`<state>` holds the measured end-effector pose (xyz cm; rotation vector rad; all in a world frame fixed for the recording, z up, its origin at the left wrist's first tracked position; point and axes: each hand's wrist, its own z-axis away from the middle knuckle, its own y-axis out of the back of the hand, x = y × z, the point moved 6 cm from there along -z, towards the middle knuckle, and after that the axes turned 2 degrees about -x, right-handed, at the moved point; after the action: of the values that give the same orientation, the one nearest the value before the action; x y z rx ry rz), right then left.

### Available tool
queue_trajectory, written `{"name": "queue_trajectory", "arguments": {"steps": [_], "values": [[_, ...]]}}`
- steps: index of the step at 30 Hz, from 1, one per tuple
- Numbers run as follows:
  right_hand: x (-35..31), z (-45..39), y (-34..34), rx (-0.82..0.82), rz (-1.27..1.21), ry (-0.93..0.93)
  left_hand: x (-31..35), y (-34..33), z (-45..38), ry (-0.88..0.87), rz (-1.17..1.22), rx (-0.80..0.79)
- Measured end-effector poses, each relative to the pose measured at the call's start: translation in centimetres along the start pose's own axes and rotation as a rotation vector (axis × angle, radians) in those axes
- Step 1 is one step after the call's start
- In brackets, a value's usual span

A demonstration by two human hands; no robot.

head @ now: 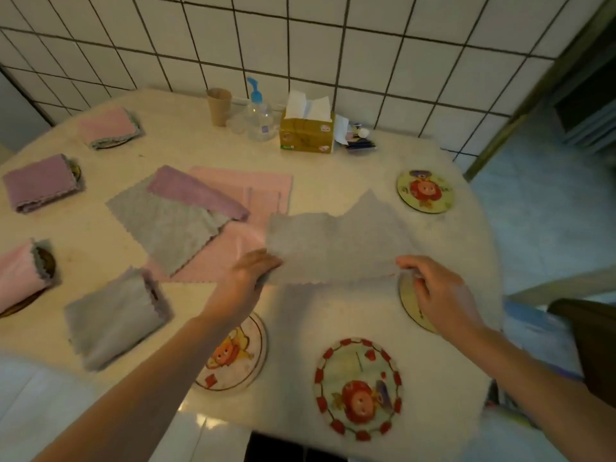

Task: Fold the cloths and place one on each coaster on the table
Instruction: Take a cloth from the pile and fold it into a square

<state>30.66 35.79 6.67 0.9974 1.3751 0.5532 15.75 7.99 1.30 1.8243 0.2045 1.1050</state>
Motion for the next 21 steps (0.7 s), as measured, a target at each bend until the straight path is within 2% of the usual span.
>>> {"name": "queue_trajectory", "arguments": {"steps": [2,4,6,10,14,16,19,21], "values": [[3.0,5.1,-1.6,-0.129,0.007,-0.067,1.3,-3.6,3.8,0.031,0.029,-0.091],[4.9,9.4,-2.9,-0.185,0.051,-0.033,2.1,-6.6,7.4,0.087,0.015,-0.186],[6.6,12.5,-4.4,-0.288,-0.009,-0.087,2.5,-8.6,10.2,0.147,-0.016,-0.286],[8.2,15.8,-5.9,-0.379,-0.041,-0.096,3.5,-9.6,13.4,0.218,-0.029,-0.333],[8.5,15.5,-5.5,-0.308,-0.026,-0.031,3.0,-8.7,13.4,0.320,-0.030,-0.299],[8.5,14.1,-5.0,-0.246,-0.050,-0.029,2.8,-7.6,12.3,0.404,0.062,-0.244],[8.6,11.1,-3.9,-0.130,-0.231,-0.197,1.9,-6.7,9.6,0.524,0.298,-0.167],[8.8,8.7,-4.0,-0.116,-0.394,-0.345,0.9,-6.6,7.7,0.605,0.452,-0.106]]}}
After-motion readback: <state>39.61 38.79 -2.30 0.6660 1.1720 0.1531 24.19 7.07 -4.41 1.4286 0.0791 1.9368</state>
